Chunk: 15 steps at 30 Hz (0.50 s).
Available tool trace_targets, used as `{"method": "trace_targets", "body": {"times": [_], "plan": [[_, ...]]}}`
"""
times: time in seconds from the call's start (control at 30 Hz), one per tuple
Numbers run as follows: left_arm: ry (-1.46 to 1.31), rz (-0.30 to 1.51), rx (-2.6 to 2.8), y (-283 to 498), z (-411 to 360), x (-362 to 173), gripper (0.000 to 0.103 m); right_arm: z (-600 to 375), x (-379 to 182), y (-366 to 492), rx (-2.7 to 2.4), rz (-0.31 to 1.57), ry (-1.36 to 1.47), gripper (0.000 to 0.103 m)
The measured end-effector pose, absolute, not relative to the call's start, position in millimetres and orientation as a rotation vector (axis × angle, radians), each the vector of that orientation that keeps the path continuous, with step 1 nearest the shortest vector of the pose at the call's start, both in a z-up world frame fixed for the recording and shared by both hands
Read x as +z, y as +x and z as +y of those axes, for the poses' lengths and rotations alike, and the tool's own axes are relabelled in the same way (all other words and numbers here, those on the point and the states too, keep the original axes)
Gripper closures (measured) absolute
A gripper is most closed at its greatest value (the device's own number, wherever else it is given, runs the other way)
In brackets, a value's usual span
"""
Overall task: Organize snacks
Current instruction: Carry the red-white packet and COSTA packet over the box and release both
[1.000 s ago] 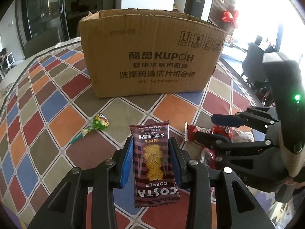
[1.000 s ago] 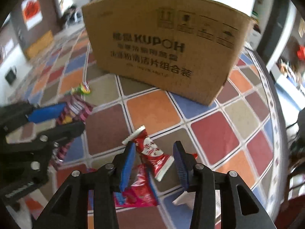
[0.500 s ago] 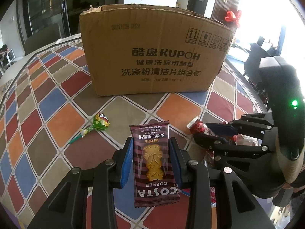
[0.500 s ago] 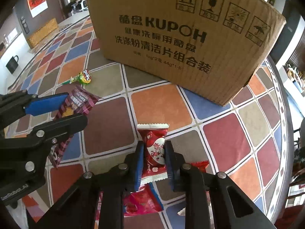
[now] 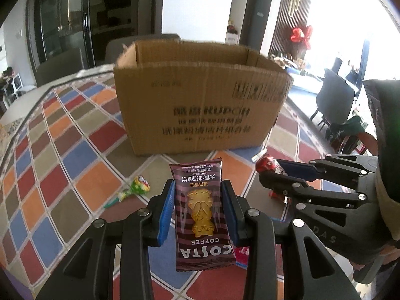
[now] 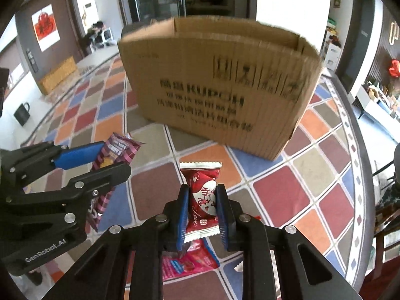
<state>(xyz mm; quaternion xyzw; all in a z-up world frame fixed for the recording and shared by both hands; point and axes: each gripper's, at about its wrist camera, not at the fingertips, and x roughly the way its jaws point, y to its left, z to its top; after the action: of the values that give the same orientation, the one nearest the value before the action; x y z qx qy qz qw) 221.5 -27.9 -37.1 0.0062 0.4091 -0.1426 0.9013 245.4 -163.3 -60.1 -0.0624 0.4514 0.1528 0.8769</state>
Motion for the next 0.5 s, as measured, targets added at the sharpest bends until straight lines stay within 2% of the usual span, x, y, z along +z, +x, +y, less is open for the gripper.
{"method": "trace_targets", "body": {"times": [0.5], "plan": [[0.010,0.657,-0.280,250,-20,46,0.067,-166,23,257,0.283,0.727,-0.061,0.081]]}}
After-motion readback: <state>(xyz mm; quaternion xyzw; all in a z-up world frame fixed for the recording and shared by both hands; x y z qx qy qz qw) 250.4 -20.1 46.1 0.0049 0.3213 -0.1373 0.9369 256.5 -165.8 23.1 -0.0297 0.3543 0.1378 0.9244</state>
